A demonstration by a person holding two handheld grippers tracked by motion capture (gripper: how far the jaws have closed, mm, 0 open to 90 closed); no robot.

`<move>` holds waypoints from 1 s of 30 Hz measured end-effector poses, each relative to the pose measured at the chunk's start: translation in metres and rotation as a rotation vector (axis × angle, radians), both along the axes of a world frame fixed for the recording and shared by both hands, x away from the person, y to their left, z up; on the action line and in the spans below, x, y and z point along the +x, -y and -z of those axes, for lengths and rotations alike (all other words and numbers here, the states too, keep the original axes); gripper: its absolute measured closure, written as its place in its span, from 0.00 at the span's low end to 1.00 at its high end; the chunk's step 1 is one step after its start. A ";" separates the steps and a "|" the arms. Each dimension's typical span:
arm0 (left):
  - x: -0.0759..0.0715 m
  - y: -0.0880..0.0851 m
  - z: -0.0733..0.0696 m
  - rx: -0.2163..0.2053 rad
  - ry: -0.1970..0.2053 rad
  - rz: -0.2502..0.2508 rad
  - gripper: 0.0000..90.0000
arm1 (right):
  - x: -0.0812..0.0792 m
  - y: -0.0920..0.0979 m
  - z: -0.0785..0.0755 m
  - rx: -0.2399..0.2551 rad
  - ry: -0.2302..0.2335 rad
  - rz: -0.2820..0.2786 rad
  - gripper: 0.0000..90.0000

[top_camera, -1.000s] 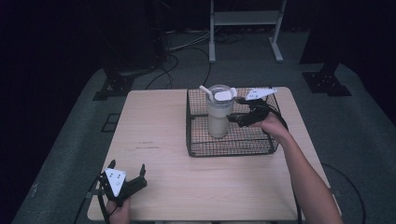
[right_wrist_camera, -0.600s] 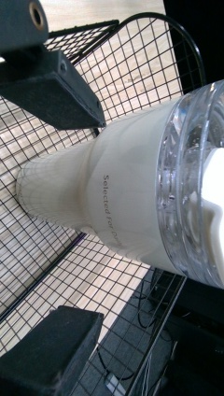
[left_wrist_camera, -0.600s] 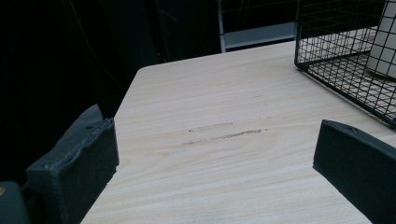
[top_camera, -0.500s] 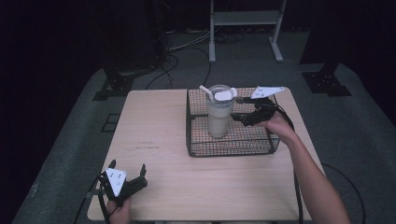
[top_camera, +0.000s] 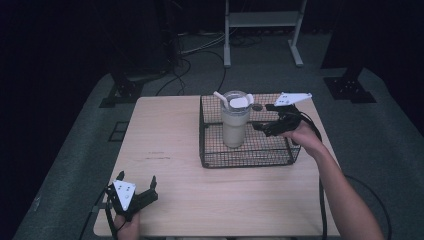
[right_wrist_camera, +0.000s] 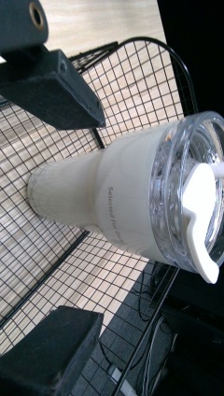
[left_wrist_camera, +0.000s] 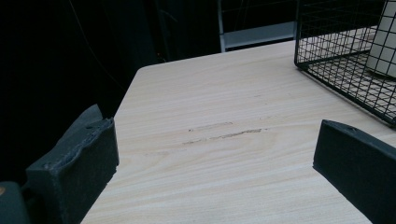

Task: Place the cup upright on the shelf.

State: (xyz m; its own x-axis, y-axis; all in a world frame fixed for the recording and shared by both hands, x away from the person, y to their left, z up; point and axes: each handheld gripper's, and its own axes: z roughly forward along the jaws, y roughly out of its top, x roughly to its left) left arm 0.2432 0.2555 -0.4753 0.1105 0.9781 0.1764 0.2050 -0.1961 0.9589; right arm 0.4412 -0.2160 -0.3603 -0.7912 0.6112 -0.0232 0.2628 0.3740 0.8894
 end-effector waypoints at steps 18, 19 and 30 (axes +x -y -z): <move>0.000 0.002 0.000 0.007 -0.003 0.005 0.00 | -0.021 0.019 -0.008 -0.006 0.003 0.002 0.06; 0.000 0.002 0.000 0.006 -0.003 0.006 0.00 | -0.022 0.020 -0.008 -0.006 0.003 0.002 0.06; 0.000 0.002 0.000 0.008 -0.004 0.006 0.00 | -0.031 0.027 -0.012 -0.016 0.003 0.010 0.06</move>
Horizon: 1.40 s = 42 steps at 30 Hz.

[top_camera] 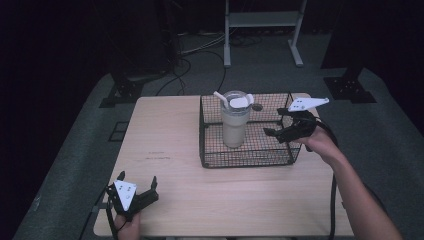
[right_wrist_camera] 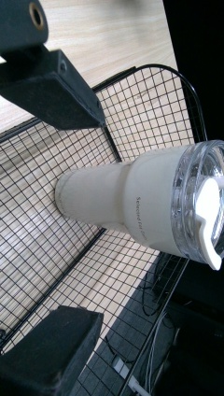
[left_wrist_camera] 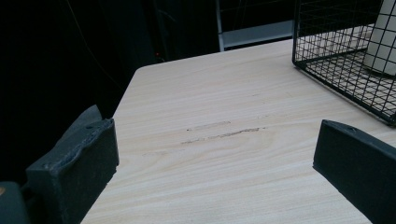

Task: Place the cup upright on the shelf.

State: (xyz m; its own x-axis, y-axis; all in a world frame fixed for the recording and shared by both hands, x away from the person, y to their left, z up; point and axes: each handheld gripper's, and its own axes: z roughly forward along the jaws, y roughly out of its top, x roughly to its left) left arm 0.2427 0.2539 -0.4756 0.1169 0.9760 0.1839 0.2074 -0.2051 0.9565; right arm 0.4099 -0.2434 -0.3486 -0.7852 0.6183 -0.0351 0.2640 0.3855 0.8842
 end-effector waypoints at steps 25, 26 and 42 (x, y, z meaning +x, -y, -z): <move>-0.001 0.002 0.000 0.013 0.002 0.004 0.00 | -0.027 0.021 0.015 -0.012 -0.018 -0.006 0.07; -0.001 0.002 0.000 0.013 0.000 0.004 0.00 | -0.028 0.022 0.016 -0.013 -0.018 -0.007 0.07; -0.001 0.003 0.000 0.018 0.000 0.003 0.00 | -0.044 0.042 0.025 -0.012 -0.032 0.009 0.07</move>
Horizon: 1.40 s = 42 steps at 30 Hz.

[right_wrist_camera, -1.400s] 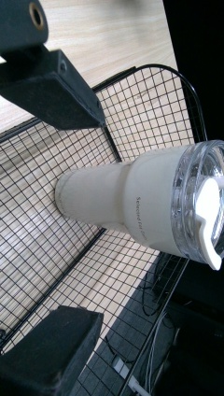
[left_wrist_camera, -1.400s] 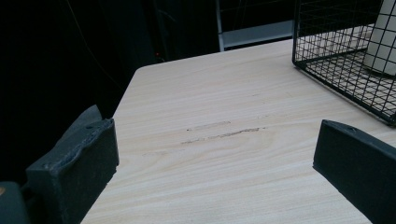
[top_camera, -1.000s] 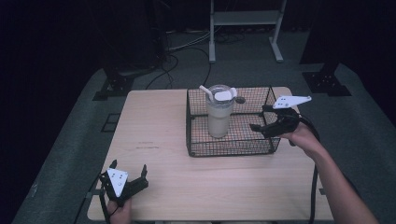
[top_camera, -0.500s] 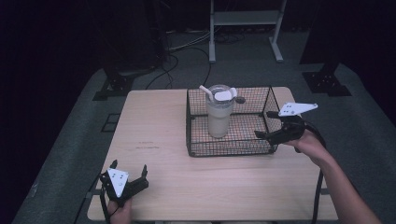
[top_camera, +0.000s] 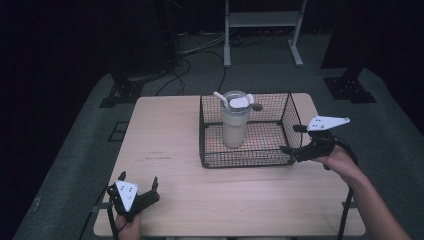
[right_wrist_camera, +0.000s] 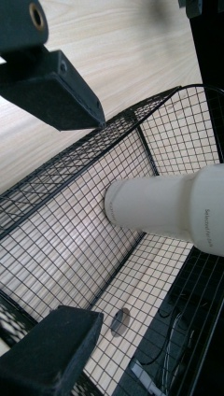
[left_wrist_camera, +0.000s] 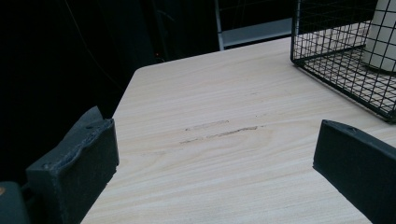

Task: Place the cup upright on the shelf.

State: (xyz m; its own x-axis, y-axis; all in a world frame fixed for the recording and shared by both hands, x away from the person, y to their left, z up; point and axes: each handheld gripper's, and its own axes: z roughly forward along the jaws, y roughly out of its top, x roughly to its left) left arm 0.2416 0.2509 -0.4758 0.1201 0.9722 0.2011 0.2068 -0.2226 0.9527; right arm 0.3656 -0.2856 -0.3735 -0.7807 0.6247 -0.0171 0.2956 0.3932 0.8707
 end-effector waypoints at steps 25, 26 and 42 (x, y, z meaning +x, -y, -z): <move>0.000 0.002 0.000 0.008 -0.005 0.003 0.00 | -0.025 0.026 0.022 0.027 -0.024 0.025 0.08; -0.001 0.002 0.000 0.009 -0.004 0.004 0.00 | -0.026 0.027 0.022 0.030 -0.025 0.025 0.08; 0.000 0.003 0.000 0.012 -0.003 0.006 0.00 | -0.048 0.047 0.043 0.060 -0.042 0.043 0.08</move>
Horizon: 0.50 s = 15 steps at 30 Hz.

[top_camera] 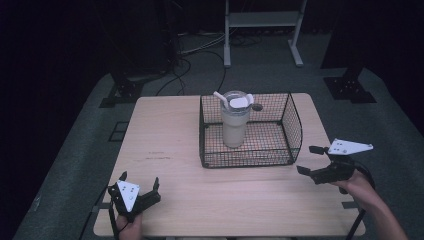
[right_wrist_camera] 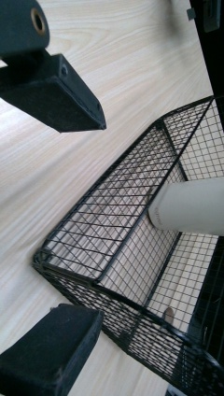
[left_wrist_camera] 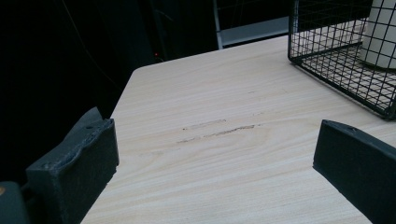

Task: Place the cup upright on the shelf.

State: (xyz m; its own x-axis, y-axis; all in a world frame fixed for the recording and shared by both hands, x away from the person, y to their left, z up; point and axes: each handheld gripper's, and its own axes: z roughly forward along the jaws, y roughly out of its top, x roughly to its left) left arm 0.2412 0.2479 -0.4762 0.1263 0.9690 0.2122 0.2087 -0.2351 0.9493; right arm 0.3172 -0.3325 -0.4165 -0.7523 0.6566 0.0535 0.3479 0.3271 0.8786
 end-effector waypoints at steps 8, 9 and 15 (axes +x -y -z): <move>0.000 0.000 0.000 0.000 0.002 -0.001 0.00 | -0.007 0.006 0.012 0.015 -0.013 0.012 0.08; 0.000 0.000 0.000 -0.001 0.002 -0.001 0.00 | -0.008 0.007 0.013 0.018 -0.016 0.014 0.08; 0.000 0.000 0.000 -0.001 0.000 -0.002 0.00 | -0.013 0.010 0.022 0.032 -0.031 0.025 0.08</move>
